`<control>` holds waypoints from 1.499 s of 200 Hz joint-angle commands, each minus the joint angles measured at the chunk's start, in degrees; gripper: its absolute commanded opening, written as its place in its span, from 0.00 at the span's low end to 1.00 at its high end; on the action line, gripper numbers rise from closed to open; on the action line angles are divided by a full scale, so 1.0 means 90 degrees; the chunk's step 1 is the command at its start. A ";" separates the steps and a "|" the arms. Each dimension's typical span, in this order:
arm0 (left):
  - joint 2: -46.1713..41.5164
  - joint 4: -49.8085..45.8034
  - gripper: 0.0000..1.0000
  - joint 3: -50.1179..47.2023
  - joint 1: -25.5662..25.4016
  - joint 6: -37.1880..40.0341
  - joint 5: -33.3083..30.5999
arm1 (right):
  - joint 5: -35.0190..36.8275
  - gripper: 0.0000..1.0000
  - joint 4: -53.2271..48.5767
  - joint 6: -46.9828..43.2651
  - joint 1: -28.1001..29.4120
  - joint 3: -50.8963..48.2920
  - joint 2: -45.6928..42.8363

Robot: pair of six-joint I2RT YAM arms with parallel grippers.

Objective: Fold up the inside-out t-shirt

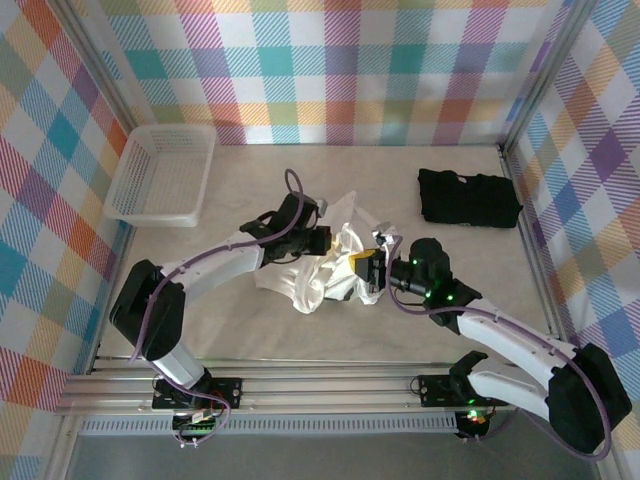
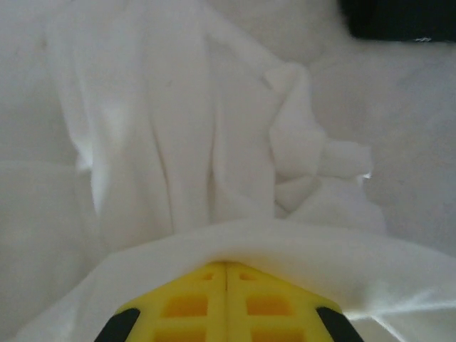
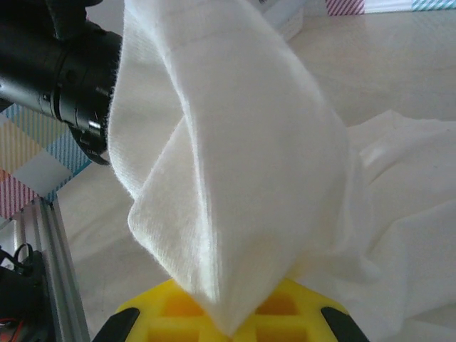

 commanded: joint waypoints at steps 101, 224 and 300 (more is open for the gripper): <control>-0.1167 0.0299 0.50 -0.0757 -0.0094 0.0707 0.0585 | -0.0839 0.00 0.0124 -0.0405 -0.0288 0.0083 -0.0228; 0.0951 -0.0559 0.45 0.0734 -0.0334 0.1020 0.0033 | -0.0760 0.00 -0.0094 -0.0516 -0.0285 0.0093 -0.0425; -0.2008 0.2896 0.00 -0.1860 0.0670 0.0147 0.3434 | 0.0964 0.00 -0.1325 -0.0456 -0.0424 0.0234 -0.0699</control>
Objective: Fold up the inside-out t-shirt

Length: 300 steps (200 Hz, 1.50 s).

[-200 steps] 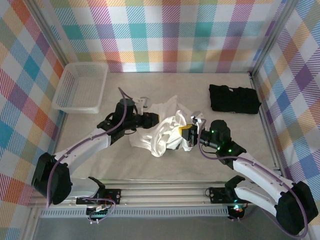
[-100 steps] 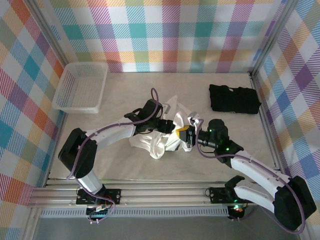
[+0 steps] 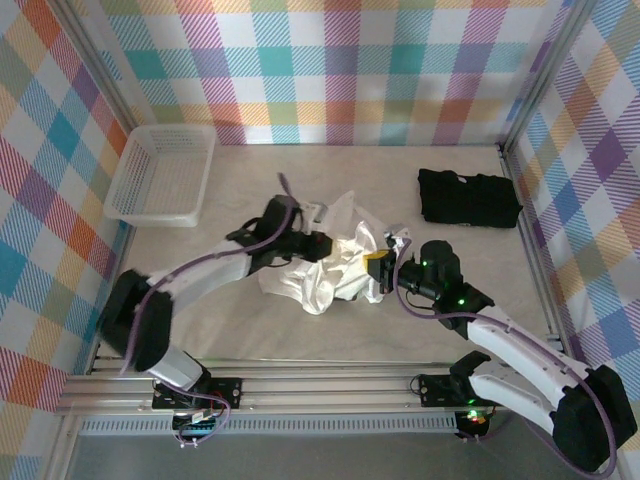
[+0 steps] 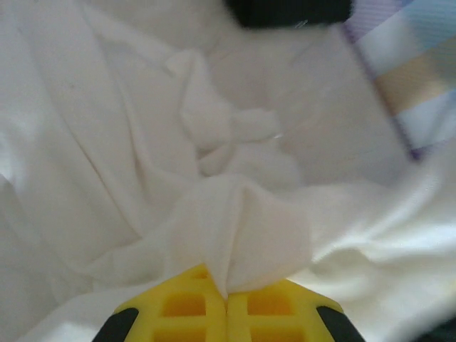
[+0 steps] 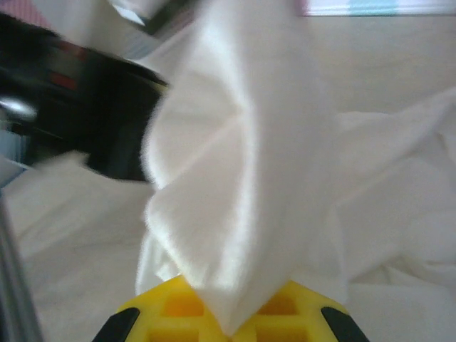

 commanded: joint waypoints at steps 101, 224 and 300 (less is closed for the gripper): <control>-0.1930 0.2750 0.00 -0.1516 0.0347 -0.0693 0.2940 | 0.1204 0.32 -0.2311 0.0136 -0.0142 0.1652 0.0882; -0.1714 0.0794 0.00 -0.0682 0.0334 -0.1898 0.1165 | -0.0342 0.58 -0.3522 -0.0856 0.0614 0.1410 -0.0212; -0.1854 0.0292 0.00 -0.0563 0.0324 -0.1725 0.1107 | 0.3159 0.84 -0.2862 -0.2426 0.2257 0.2365 0.1201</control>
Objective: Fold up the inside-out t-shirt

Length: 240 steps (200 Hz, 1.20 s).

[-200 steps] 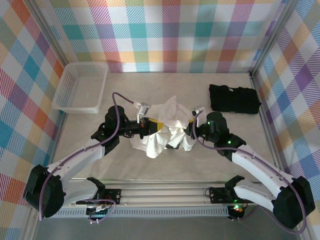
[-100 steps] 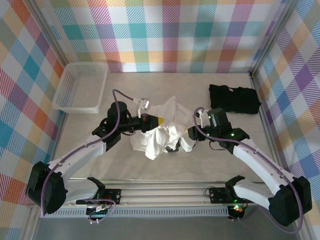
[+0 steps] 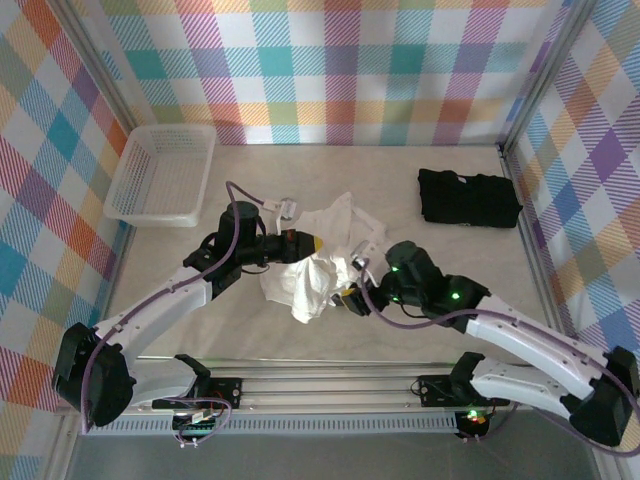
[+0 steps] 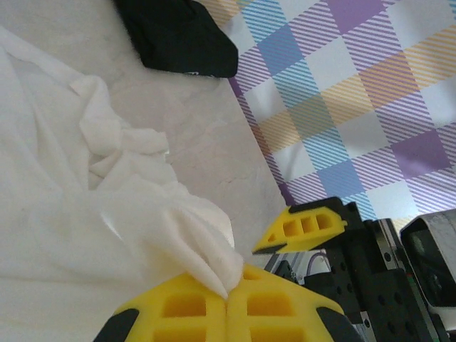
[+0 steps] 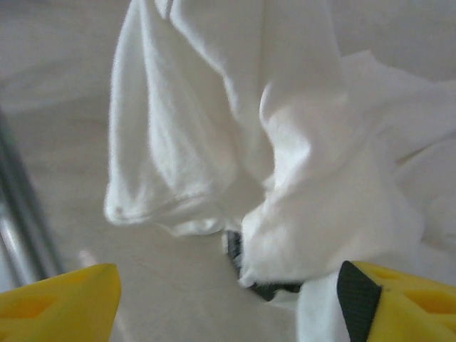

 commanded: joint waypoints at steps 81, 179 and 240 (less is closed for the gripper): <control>-0.0495 -0.0963 0.00 0.0330 0.0172 0.0681 -0.0749 | -0.3387 0.00 0.0712 0.0575 -0.1858 0.0614 0.0934; -0.0282 -0.2648 0.36 0.0603 0.0051 0.1369 -0.4063 | -0.6042 0.00 0.3759 0.3950 -0.2300 0.0522 0.1845; -0.1565 -0.2081 0.51 -0.0369 -0.0830 0.2016 -0.3478 | -0.5774 0.00 0.3846 0.4191 -0.2426 0.0580 0.2251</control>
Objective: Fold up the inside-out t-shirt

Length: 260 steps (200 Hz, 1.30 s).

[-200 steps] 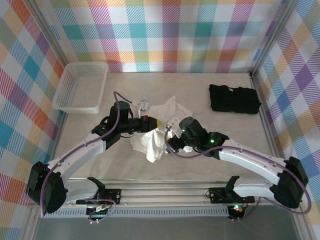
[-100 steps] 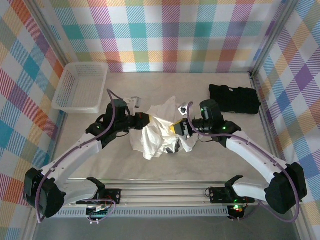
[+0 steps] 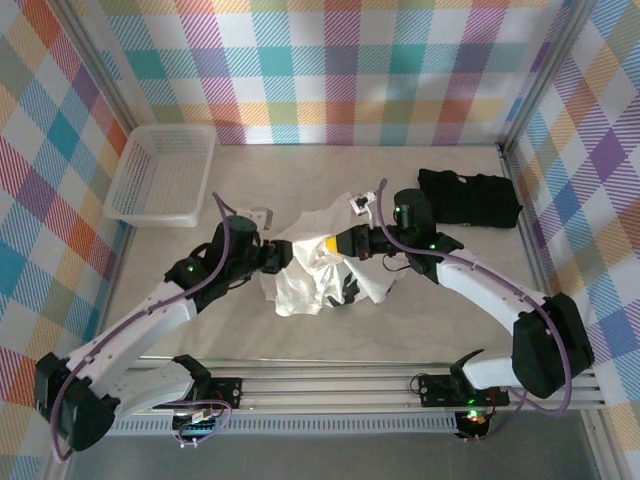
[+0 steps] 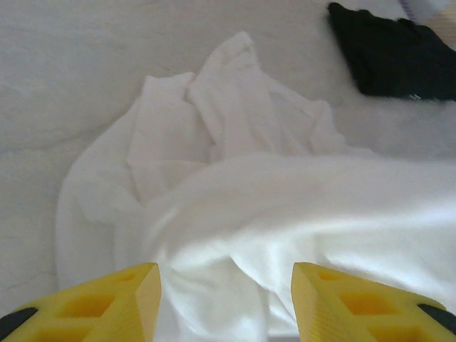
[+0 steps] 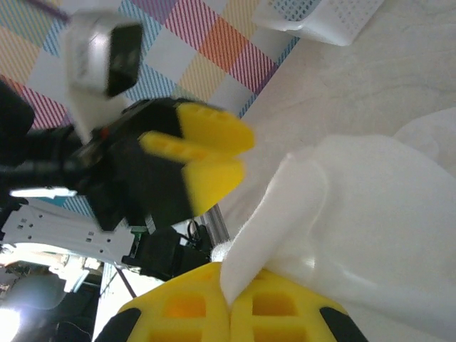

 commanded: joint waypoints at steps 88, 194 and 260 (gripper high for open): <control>0.0959 0.1256 0.35 -0.0233 -0.0280 0.0334 0.1546 | -0.0009 0.00 -0.0015 -0.0027 -0.0220 -0.0037 -0.0244; 0.1510 0.2049 0.40 -0.0228 0.0090 -0.0484 0.1879 | 0.0080 0.00 -0.0213 -0.0167 -0.0248 -0.0142 -0.0410; 0.2109 0.2012 0.43 0.0026 0.0094 -0.0420 0.2367 | 0.0088 0.00 -0.0151 -0.0141 -0.0248 -0.0167 -0.0398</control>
